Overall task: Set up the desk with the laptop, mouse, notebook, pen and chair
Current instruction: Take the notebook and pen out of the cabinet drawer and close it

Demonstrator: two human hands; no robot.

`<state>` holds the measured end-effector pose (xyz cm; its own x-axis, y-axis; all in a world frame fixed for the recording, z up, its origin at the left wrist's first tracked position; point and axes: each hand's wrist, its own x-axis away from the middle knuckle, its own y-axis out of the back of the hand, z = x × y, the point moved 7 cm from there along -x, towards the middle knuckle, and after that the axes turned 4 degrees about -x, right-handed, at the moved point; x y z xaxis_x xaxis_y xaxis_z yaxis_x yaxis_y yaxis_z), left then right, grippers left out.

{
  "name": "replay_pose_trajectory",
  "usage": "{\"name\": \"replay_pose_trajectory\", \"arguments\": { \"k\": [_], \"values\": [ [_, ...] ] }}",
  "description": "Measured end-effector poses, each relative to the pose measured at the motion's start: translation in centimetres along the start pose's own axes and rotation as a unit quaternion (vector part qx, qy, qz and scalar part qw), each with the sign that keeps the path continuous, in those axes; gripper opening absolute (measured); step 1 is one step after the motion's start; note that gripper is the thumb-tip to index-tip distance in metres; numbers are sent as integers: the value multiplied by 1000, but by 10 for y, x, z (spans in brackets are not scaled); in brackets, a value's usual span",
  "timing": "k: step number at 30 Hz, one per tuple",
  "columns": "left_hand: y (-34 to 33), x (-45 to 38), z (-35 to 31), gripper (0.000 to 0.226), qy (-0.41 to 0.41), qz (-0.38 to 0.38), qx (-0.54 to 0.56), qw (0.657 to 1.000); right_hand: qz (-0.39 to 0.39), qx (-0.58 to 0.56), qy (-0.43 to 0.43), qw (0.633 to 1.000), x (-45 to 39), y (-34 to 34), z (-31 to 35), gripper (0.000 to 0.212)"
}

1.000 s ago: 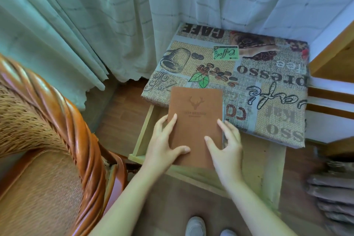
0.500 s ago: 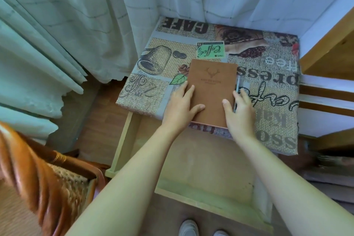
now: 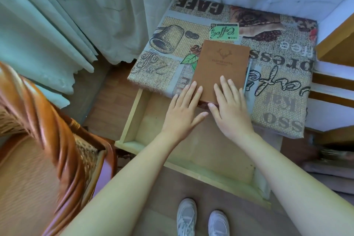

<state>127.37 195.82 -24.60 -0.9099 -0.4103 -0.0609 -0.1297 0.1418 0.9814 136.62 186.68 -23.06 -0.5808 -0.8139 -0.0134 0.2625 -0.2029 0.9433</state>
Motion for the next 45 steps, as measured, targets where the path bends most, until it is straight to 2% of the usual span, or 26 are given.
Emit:
{"name": "replay_pose_trajectory", "arguments": {
  "k": [3, 10, 16, 21, 25, 29, 34, 38, 45],
  "values": [
    [-3, 34, 3, 72, -10, 8, -7, 1000, 37, 34, 57, 997, 14, -15, 19, 62],
    [-56, 122, 8, 94, -147, 121, -99, 977, 38, 66, 33, 997, 21, -26, 26, 67],
    [-80, 129, 11, 106, -139, 185, -156, 960, 26, 75, 30, 996, 22, -27, 27, 68],
    [-77, 129, 7, 104, -174, 128, -194, 957, 13, 66, 28, 997, 22, -28, 28, 68],
    [-67, 130, 8, 105, -165, 59, -202, 964, 1, 67, 32, 997, 22, -26, 27, 65],
    [-62, 133, 7, 95, -180, 8, -208, 961, -19, 59, 41, 997, 20, -19, 25, 56],
    [-41, 118, 12, 100, -131, -13, -194, 972, -53, 42, 65, 996, 23, -15, 20, 50],
    [-34, 98, 14, 117, -91, 18, -222, 971, -69, 26, 66, 995, 22, -11, 21, 49],
    [-10, 37, 14, 147, 56, -14, -162, 985, -76, 24, 72, 994, 23, -8, 20, 51]
  ]
}}
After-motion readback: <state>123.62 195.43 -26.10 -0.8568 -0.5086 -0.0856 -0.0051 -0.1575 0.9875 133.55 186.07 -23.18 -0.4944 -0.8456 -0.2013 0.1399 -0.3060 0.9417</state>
